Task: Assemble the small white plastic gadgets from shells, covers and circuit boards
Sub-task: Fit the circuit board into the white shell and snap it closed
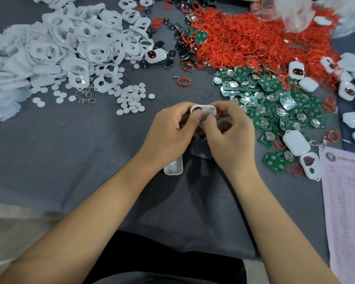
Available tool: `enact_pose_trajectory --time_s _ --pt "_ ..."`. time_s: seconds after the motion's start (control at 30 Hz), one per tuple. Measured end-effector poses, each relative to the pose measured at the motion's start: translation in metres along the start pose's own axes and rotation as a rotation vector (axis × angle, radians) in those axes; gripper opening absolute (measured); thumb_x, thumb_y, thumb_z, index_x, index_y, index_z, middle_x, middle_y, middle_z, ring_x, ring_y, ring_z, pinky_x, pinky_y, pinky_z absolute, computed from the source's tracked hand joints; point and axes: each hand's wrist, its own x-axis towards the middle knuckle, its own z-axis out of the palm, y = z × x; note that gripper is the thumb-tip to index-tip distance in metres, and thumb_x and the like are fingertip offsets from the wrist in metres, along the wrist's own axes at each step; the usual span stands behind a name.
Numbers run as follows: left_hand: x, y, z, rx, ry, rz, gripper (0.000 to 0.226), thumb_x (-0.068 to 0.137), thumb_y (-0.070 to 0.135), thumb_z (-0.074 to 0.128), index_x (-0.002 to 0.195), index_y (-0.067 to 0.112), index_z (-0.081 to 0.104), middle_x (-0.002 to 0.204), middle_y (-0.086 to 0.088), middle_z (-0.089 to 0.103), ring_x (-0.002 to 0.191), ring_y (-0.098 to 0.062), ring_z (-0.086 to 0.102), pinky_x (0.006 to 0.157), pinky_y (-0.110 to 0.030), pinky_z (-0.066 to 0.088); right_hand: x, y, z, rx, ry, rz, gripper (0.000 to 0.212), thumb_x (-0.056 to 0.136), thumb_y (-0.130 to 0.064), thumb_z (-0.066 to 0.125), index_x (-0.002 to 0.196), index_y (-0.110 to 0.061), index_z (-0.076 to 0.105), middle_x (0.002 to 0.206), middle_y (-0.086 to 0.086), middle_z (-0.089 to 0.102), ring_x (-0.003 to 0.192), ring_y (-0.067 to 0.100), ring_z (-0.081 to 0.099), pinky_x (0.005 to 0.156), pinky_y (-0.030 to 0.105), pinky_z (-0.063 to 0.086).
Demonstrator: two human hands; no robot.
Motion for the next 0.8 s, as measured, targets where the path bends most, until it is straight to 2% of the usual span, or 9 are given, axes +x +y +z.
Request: enact_pose_trajectory --time_s 0.1,0.27,0.4,0.5,0.57,0.7,0.8 --pt "-0.001 0.0 -0.001 -0.015 0.001 -0.001 0.021 0.108 0.018 0.056 0.117 0.01 0.074 0.097 0.003 0.079 0.085 -0.007 0.075 0.077 -0.028 0.061 0.004 0.002 -0.003 0.076 -0.053 0.065 0.008 0.096 -0.011 0.067 0.099 -0.012 0.074 0.082 -0.006 0.071 0.067 0.001 0.061 0.065 0.014 0.043" --pt "-0.001 0.001 -0.001 0.007 -0.013 0.011 0.022 0.108 0.02 0.056 0.118 0.012 0.074 0.099 0.004 0.079 0.088 -0.009 0.075 0.079 -0.039 0.061 0.003 0.005 -0.004 0.212 -0.067 0.155 0.008 0.096 -0.011 0.066 0.094 -0.016 0.072 0.067 -0.015 0.064 0.05 0.0 0.056 0.05 0.015 0.043" --pt "-0.001 0.002 -0.001 -0.004 -0.026 -0.006 0.022 0.108 0.02 0.056 0.119 0.012 0.074 0.102 0.002 0.079 0.093 -0.013 0.075 0.082 -0.045 0.06 0.001 0.003 -0.002 0.257 -0.043 0.167 0.01 0.094 -0.013 0.064 0.089 -0.02 0.069 0.064 -0.018 0.065 0.048 -0.001 0.057 0.047 0.012 0.043" --pt "-0.001 0.002 -0.001 -0.033 -0.043 -0.014 0.02 0.105 0.018 0.062 0.119 0.01 0.073 0.1 0.0 0.079 0.091 -0.014 0.076 0.083 -0.047 0.061 0.001 0.003 -0.004 0.277 -0.047 0.195 0.009 0.092 -0.018 0.064 0.093 -0.018 0.073 0.068 -0.013 0.068 0.05 0.001 0.057 0.048 0.015 0.044" --pt "-0.001 0.002 -0.001 -0.035 -0.04 -0.008 0.018 0.103 0.016 0.065 0.117 0.01 0.073 0.096 0.0 0.079 0.087 -0.013 0.077 0.081 -0.043 0.061 0.002 0.003 -0.006 0.27 -0.051 0.191 0.013 0.09 -0.02 0.064 0.096 -0.016 0.075 0.071 -0.01 0.07 0.05 0.002 0.057 0.049 0.018 0.044" --pt "0.001 -0.002 -0.001 -0.053 0.011 -0.03 0.011 0.101 0.016 0.068 0.109 0.014 0.075 0.085 0.006 0.078 0.075 -0.003 0.074 0.068 -0.021 0.057 0.003 0.002 -0.01 0.291 -0.092 0.176 0.016 0.093 -0.018 0.065 0.102 -0.015 0.078 0.061 -0.012 0.065 0.043 0.006 0.052 0.045 0.024 0.042" --pt "0.003 -0.002 -0.003 -0.084 0.045 -0.079 0.013 0.101 0.014 0.066 0.11 0.011 0.075 0.087 0.0 0.079 0.074 -0.003 0.074 0.067 -0.026 0.059 0.006 0.007 -0.015 0.318 -0.049 0.198 0.023 0.093 -0.021 0.061 0.107 -0.013 0.077 0.065 -0.014 0.062 0.054 0.014 0.049 0.057 0.028 0.039"
